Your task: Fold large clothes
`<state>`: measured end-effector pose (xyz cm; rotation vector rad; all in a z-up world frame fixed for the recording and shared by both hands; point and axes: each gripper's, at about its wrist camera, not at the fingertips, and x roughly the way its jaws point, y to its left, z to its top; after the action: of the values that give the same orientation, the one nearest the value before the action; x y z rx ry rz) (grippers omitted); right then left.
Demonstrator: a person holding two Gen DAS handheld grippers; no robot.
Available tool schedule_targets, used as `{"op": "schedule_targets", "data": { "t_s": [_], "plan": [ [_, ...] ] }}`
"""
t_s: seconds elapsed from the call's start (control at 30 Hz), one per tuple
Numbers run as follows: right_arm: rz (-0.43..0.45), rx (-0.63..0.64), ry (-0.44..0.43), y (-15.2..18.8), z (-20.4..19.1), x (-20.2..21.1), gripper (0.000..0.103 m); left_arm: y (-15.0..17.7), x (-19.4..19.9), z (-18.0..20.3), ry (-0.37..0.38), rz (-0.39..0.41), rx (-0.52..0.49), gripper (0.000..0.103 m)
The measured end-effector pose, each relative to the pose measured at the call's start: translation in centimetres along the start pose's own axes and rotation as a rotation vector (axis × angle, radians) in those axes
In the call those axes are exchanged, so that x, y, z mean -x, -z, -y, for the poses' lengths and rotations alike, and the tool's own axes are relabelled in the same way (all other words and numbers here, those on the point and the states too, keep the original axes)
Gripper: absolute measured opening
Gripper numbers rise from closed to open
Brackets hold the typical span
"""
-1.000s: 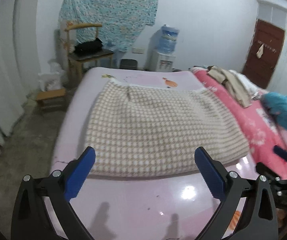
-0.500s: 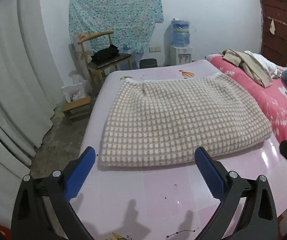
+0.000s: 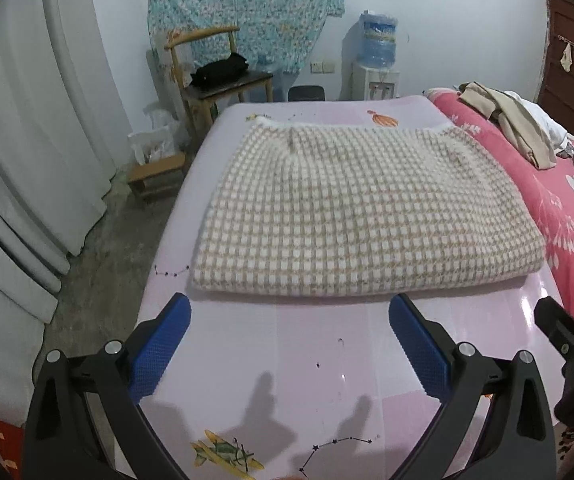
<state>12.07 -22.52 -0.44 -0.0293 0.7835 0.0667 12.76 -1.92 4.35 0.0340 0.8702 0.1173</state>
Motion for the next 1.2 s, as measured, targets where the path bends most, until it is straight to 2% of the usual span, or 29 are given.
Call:
{"op": "schedule_targets", "data": {
  "t_s": [0.43, 1.2],
  "plan": [
    [-0.029, 0.040, 0.013, 0.2, -0.9, -0.3, 0.095, 0.2, -0.9, -0.4, 0.056, -0.056, 0.027, 0.098],
    [-0.046, 0.048, 0.026, 0.1, -0.7, -0.8, 0.095, 0.0, -1.1, -0.5, 0.085, -0.071, 0.027, 0.098]
  ]
}}
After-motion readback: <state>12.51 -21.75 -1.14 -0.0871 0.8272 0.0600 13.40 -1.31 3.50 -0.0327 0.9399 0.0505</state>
